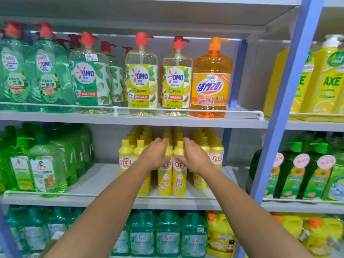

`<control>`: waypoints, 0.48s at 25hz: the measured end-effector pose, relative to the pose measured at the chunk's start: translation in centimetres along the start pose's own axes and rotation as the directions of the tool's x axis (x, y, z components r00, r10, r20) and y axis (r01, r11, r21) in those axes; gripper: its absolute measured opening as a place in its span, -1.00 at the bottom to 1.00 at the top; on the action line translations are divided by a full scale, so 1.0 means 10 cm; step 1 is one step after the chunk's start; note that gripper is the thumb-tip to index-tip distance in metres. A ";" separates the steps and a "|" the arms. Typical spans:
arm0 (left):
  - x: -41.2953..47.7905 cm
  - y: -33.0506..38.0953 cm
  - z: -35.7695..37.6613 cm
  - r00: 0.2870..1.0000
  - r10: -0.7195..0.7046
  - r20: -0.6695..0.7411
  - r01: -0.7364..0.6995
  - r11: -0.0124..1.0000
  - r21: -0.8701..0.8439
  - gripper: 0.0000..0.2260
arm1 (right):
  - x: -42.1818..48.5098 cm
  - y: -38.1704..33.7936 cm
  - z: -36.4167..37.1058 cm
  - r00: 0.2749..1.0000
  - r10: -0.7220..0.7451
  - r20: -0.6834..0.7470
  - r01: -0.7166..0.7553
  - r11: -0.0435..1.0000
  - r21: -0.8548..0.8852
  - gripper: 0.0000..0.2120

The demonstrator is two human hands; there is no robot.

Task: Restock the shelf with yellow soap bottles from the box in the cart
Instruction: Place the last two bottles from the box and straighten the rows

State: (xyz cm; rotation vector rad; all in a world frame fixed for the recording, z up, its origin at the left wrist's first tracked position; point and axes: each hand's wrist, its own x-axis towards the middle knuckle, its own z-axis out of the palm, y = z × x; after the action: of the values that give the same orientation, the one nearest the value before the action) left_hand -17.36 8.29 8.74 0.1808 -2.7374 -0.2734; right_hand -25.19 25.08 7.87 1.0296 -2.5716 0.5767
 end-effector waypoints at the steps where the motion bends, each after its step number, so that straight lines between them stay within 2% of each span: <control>1: -0.05 0.00 -0.02 1.000 0.003 0.009 -0.003 1.000 0.017 -0.33 | -0.06 -0.02 -0.01 1.000 0.006 0.001 -0.006 1.000 -0.017 -0.36; 8: -0.79 0.04 -0.06 0.992 0.072 0.105 -0.094 0.968 0.231 -0.29 | -0.83 -0.28 -0.02 0.993 0.040 0.113 -0.024 0.990 -0.140 -0.26; 12: -1.36 0.02 0.06 0.976 0.078 0.205 -0.133 0.953 0.271 -0.33 | -1.30 -0.43 0.09 0.974 0.046 0.220 0.004 0.975 -0.224 -0.28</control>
State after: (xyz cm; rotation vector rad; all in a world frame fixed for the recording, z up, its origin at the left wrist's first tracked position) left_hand -5.08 10.77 3.34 0.0861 -2.9564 0.1424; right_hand -13.25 29.42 2.62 1.0417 -2.7652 0.1760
